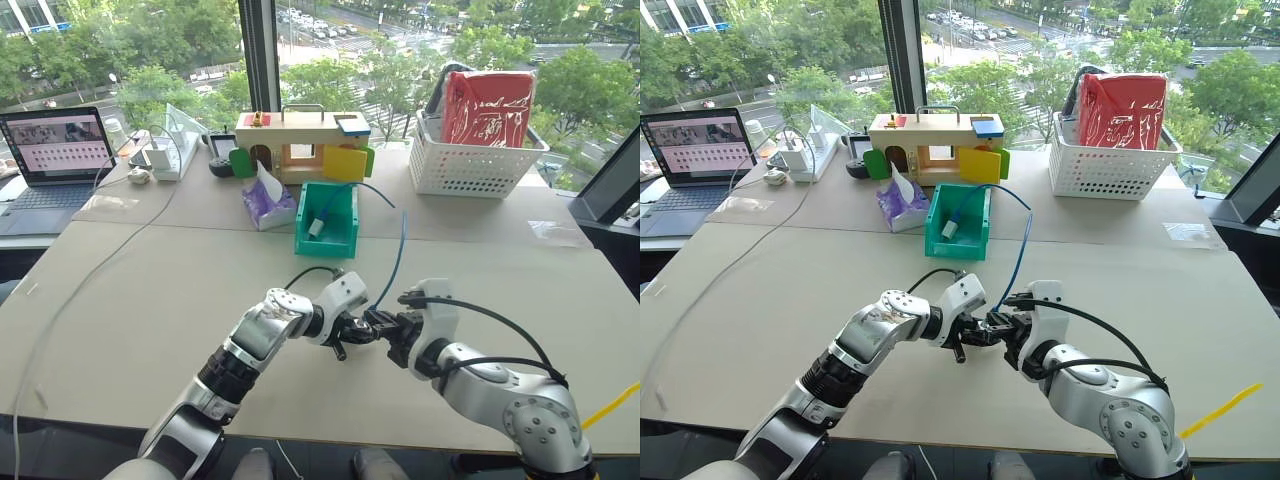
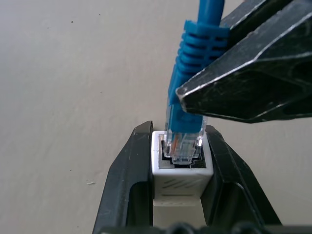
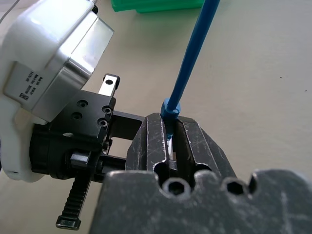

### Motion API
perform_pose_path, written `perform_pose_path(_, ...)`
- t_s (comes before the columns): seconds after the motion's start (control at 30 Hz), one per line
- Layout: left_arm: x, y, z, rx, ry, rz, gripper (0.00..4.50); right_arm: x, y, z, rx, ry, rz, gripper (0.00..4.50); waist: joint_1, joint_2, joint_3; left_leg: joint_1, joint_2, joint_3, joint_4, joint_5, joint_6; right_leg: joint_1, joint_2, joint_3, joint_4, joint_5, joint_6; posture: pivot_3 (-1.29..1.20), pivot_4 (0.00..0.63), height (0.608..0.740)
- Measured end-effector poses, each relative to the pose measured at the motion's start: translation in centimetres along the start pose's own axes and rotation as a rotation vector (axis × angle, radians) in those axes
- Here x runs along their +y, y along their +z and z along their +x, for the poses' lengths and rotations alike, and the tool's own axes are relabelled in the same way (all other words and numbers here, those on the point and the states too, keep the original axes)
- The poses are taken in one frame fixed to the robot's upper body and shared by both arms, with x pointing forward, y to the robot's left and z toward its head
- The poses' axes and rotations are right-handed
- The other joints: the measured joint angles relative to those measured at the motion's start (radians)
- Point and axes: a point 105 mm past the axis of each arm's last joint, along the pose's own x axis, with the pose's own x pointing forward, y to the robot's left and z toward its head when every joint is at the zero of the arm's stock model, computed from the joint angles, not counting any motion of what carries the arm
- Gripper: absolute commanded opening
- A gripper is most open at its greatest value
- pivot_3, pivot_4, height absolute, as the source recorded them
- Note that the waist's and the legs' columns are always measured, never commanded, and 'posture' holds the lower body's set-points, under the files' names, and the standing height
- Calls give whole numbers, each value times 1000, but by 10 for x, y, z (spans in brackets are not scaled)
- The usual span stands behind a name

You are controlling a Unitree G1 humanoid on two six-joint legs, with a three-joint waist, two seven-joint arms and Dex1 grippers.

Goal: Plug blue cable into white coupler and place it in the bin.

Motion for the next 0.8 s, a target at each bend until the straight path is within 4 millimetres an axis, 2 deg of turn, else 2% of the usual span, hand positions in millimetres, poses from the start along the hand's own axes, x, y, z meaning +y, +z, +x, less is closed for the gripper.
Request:
perform_pose_path(0.57,-10,-6,-2,27,12,-19,712,6,-10,-5,32,-32,44,0,-1,0,-7,1,0,0,0,0,0,2,0,-1,-2,0,0,0,150,714)
perform_pose_path(0.8,-14,-12,-3,50,16,-30,712,7,-19,-3,61,2,78,0,-5,-6,-18,10,1,0,-7,0,0,10,0,-1,-7,-2,-2,0,150,714)
